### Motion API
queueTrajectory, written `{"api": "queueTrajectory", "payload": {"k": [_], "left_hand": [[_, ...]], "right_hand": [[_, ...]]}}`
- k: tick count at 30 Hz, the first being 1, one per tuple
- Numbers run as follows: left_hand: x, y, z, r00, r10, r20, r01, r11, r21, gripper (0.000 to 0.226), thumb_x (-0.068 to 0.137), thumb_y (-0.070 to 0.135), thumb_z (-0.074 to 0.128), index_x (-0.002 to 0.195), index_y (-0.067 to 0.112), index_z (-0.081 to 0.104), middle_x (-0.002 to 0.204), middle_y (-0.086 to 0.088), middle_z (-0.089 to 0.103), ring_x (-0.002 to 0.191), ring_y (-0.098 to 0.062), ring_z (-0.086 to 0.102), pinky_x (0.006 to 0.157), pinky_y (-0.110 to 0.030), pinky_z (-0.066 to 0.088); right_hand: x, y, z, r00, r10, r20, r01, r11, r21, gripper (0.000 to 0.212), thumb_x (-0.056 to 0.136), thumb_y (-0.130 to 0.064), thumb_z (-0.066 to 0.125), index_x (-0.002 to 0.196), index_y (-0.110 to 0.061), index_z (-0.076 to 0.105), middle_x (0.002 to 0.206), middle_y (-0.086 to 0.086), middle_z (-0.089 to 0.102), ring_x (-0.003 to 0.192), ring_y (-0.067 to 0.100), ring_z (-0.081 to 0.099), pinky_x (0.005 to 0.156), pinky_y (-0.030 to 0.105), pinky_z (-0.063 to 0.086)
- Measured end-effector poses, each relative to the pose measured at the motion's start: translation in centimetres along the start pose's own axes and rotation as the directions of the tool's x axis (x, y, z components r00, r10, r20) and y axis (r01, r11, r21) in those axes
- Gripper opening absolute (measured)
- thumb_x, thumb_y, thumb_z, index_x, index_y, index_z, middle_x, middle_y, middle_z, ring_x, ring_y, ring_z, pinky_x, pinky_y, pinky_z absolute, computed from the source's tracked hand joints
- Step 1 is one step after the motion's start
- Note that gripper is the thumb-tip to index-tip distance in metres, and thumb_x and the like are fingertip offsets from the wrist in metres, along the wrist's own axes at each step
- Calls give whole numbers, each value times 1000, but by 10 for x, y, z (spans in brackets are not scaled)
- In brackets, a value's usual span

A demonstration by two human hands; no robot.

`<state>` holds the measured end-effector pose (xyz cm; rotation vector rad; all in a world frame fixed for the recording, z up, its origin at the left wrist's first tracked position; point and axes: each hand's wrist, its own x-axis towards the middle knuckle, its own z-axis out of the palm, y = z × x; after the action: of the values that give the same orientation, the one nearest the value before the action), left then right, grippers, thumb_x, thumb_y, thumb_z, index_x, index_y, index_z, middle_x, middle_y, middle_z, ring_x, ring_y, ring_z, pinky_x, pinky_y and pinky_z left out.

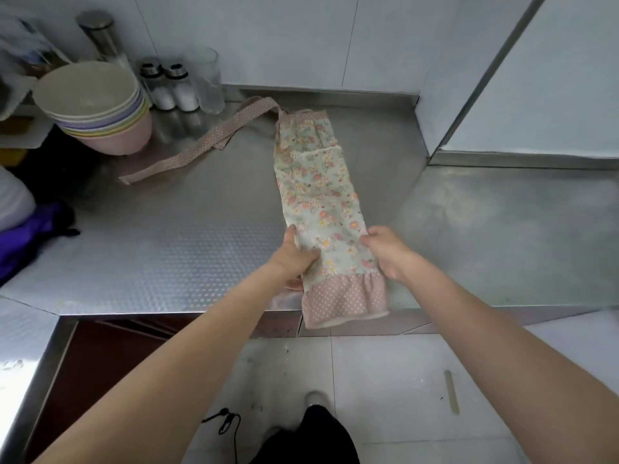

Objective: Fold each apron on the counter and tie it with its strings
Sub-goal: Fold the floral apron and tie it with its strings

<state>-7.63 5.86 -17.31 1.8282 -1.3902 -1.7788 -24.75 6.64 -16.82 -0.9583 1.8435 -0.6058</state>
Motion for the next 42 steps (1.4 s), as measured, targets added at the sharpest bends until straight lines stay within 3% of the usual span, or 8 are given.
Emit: {"api": "queueTrajectory", "payload": {"k": [11, 15, 19, 22, 28, 33, 37, 42], "left_hand": [[0, 2, 23, 970, -21, -243, 50, 992, 112, 98, 79, 42, 69, 146, 14, 2, 140, -15, 40, 124, -36, 46, 103, -44, 41], [-5, -5, 39, 940, 118, -320, 34, 901, 432, 93, 88, 23, 62, 148, 25, -10, 139, -19, 28, 115, -38, 48, 85, -40, 45], [-11, -22, 30, 854, 519, 41, -134, 144, 980, 90, 88, 3, 52, 147, 35, -8, 153, -8, 1, 134, -35, 20, 101, -40, 37], [-13, -31, 20, 875, 353, 332, -286, -179, 942, 88, 90, 2, 50, 148, 29, -10, 156, 4, -15, 144, -24, -3, 113, -39, 24], [-22, -42, 4, 896, 206, 393, -390, -60, 919, 82, 91, 0, 41, 148, 28, -12, 155, 8, -20, 144, -13, -14, 118, -32, 10], [-27, -61, 4, 897, 228, 379, -387, -9, 922, 91, 88, 23, 54, 147, 27, -15, 155, 9, -21, 144, -11, -12, 120, -33, 7], [-26, -70, 9, 865, 363, 347, -366, -16, 930, 79, 93, 18, 47, 149, 28, -8, 157, 11, -8, 145, -14, 2, 117, -30, 12], [-30, -55, 5, 886, 432, 167, -424, 610, 669, 41, 94, 33, 45, 133, 21, 50, 134, 0, 53, 123, -20, 47, 102, -28, 37]], "right_hand": [[-21, 30, 2, 989, -121, 86, 142, 941, -306, 59, 98, -8, 39, 149, -10, 11, 149, 13, 27, 133, 30, 37, 110, 38, 32], [-20, 47, 5, 978, -191, 89, 208, 812, -545, 59, 97, -8, 43, 148, -8, 13, 127, 10, 33, 105, 26, 49, 91, 33, 41], [-29, 52, 2, 920, -387, 59, 323, 666, -673, 63, 92, -7, 47, 146, -26, 20, 136, 7, 30, 102, 25, 46, 81, 37, 44], [-35, 60, -13, 652, -625, 430, 581, 47, -812, 79, 77, 3, 64, 145, -22, 33, 149, 3, 30, 128, 30, 35, 94, 39, 39], [-34, 76, -45, 740, -270, 615, 637, -12, -771, 87, 86, 11, 40, 149, -18, -13, 157, -8, -17, 145, 11, -13, 118, 35, 10], [-33, 81, -40, 708, -326, 626, 663, 2, -749, 83, 88, -30, 52, 150, -11, 1, 156, 2, 5, 144, 20, 5, 115, 31, 14], [-37, 80, -33, 688, -395, 609, 662, 0, -749, 79, 86, -10, 59, 149, -8, 12, 152, 4, 17, 139, 22, 17, 110, 30, 29], [-23, 58, -32, 779, -444, 443, 627, 542, -559, 29, 82, -3, 61, 110, -7, 67, 110, 9, 66, 102, 20, 58, 87, 28, 45]]}}
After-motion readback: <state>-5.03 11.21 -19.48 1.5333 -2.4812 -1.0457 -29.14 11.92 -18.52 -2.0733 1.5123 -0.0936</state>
